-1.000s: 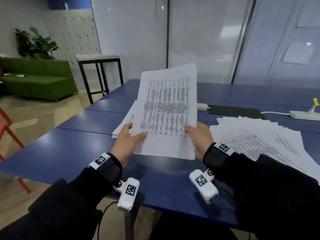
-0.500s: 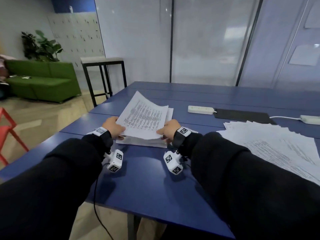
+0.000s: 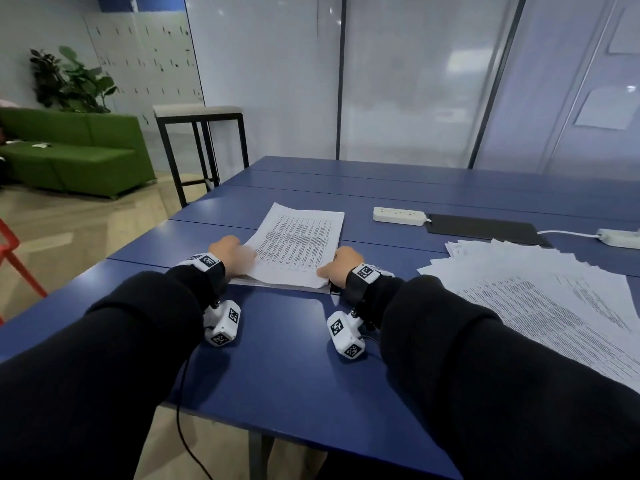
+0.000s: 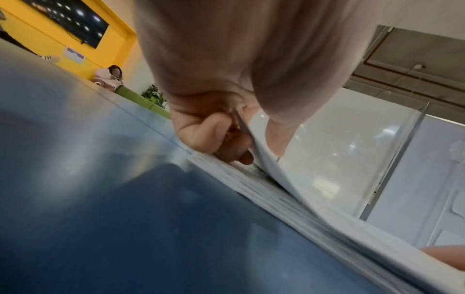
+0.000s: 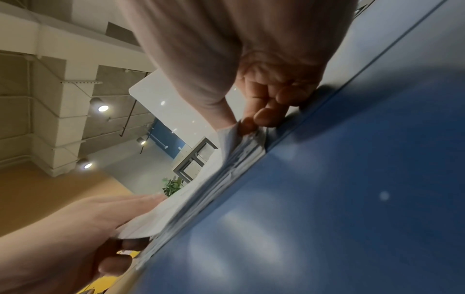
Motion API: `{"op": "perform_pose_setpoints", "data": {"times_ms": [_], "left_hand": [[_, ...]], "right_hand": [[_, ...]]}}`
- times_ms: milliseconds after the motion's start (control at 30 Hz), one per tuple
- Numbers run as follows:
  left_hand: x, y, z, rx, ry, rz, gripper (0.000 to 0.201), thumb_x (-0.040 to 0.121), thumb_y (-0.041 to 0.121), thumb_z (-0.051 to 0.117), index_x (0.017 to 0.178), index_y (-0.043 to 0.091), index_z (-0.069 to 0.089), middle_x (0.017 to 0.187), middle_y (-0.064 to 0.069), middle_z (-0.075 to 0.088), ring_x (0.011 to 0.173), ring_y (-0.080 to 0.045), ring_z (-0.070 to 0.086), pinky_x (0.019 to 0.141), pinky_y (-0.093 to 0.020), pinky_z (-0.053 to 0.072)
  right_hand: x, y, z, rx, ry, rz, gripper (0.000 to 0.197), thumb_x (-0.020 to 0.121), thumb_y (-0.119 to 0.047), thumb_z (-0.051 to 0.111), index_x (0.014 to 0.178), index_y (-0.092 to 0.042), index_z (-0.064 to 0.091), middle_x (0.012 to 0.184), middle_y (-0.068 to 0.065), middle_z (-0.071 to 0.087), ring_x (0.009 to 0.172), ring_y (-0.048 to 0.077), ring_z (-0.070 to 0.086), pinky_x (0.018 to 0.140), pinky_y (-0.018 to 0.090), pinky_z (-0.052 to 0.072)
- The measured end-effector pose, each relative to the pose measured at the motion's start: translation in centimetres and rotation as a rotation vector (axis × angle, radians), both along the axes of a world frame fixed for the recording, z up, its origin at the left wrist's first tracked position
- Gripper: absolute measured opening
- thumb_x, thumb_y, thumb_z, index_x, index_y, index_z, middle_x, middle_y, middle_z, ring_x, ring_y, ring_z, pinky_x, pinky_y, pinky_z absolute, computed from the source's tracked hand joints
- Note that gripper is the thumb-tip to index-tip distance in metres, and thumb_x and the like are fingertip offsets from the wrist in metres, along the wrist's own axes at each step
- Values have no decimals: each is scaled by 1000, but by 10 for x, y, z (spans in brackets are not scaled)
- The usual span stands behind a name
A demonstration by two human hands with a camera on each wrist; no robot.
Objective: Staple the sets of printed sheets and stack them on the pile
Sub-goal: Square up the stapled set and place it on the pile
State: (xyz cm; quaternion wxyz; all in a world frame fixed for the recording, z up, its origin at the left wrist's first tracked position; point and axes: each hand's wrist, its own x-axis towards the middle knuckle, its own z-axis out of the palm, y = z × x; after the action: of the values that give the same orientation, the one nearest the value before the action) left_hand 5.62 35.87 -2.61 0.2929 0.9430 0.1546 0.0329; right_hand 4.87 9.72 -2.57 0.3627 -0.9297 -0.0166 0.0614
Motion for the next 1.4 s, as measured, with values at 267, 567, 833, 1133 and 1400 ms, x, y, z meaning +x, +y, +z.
{"op": "perform_pose_setpoints", "data": {"times_ms": [267, 567, 833, 1133, 1400], "left_hand": [[-13, 18, -4, -46, -44, 33, 15, 88, 14, 72, 101, 12, 79, 97, -9, 74, 85, -30, 65, 81, -32, 55], [-12, 7, -1, 40, 54, -19, 13, 91, 10, 65, 94, 9, 77, 95, -12, 73, 91, -33, 66, 76, -28, 46], [-11, 4, 4, 128, 93, -17, 24, 99, 15, 57, 84, 0, 67, 105, -22, 71, 94, -39, 63, 76, -36, 45], [-13, 0, 6, -1, 68, 36, 31, 99, 14, 61, 69, 16, 52, 99, -15, 60, 90, -31, 54, 89, -40, 50], [-19, 0, 6, -61, 74, 64, 41, 101, 31, 63, 114, -8, 68, 118, -23, 67, 106, -41, 64, 84, -39, 48]], "right_hand": [[1, 2, 3, -29, 23, 12, 32, 94, -19, 72, 120, -3, 64, 124, 14, 68, 111, 31, 66, 80, 30, 49], [-1, -2, 6, -111, 14, 29, 28, 95, -23, 69, 115, -4, 64, 122, 14, 69, 109, 31, 66, 78, 30, 50], [0, -6, 6, -95, 18, 54, 16, 97, -30, 66, 101, -16, 58, 112, 9, 67, 91, 26, 59, 77, 28, 47], [0, -4, 6, -156, 31, 74, 26, 100, -21, 59, 120, -4, 64, 123, 14, 68, 100, 31, 63, 75, 28, 44], [-10, -13, 20, 42, 91, 76, 21, 103, -21, 55, 89, -6, 59, 95, 10, 63, 89, 31, 59, 69, 31, 43]]}}
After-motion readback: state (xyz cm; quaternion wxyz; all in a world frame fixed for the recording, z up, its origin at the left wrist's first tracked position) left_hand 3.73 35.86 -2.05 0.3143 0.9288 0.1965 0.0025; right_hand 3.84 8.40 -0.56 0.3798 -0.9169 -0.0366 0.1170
